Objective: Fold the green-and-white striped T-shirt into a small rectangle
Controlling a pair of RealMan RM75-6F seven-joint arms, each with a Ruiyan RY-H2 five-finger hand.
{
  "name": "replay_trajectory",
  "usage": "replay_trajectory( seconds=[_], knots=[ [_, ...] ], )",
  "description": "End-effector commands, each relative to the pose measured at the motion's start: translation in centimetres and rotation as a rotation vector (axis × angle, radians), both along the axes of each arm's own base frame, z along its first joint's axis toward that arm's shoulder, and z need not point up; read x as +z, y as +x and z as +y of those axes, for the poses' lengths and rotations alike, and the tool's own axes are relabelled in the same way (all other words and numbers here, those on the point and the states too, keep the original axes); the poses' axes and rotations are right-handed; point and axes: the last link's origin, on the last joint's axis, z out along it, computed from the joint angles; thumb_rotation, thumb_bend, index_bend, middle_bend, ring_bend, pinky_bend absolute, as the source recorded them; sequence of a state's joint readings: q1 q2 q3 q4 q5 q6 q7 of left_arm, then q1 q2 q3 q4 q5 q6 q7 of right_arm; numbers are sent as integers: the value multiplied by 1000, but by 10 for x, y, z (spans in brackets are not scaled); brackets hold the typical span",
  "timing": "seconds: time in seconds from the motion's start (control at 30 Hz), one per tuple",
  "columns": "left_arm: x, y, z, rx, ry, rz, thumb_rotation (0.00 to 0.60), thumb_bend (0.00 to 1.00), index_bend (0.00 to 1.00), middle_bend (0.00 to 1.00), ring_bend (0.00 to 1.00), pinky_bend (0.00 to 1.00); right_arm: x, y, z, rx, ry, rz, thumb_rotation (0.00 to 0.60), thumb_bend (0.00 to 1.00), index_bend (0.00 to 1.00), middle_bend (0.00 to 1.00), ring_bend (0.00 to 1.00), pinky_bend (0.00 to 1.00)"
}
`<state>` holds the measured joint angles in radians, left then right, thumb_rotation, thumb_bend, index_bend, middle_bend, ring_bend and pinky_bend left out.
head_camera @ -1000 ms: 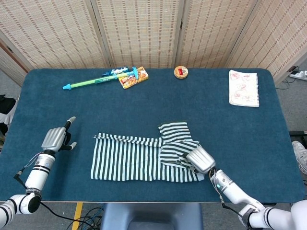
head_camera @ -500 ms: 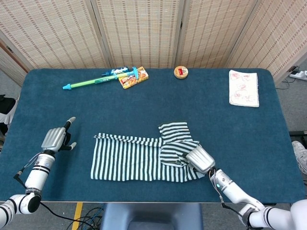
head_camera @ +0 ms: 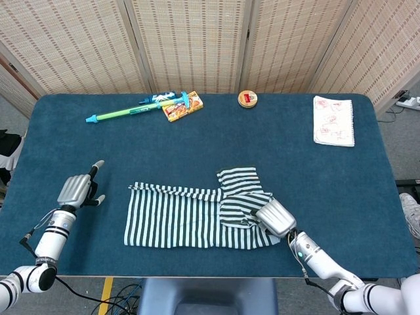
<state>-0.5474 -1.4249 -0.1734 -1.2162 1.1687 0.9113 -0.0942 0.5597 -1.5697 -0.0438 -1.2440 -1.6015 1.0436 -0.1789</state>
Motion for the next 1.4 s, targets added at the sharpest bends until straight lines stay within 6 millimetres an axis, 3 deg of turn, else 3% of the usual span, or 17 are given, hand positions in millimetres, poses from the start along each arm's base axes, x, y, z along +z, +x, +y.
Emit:
replay_trajectory(
  seconds=[0.03,0.33,0.87,1.4],
  knots=[
    [-1,0,0,1,-2,0,600,320,14,859,809,889,2,0,0,-4,2,2,600,535,528,954,987,1000],
    [-2,1,1,0,-6,1,600,320,14,859,810,889,8,2,-1,-10,-3,-10,600,614,513,954,987,1000],
    [-4,3,2,-2,-10,3,600,320,14,859,809,889,17,4,-11,-36,-43,-46,600,657,465,955,987,1000],
    [-1,1,2,5,-1,5,600,320,14,859,809,889,22,22,-63,-121,-168,-150,600,666,465,955,987,1000]
  ],
)
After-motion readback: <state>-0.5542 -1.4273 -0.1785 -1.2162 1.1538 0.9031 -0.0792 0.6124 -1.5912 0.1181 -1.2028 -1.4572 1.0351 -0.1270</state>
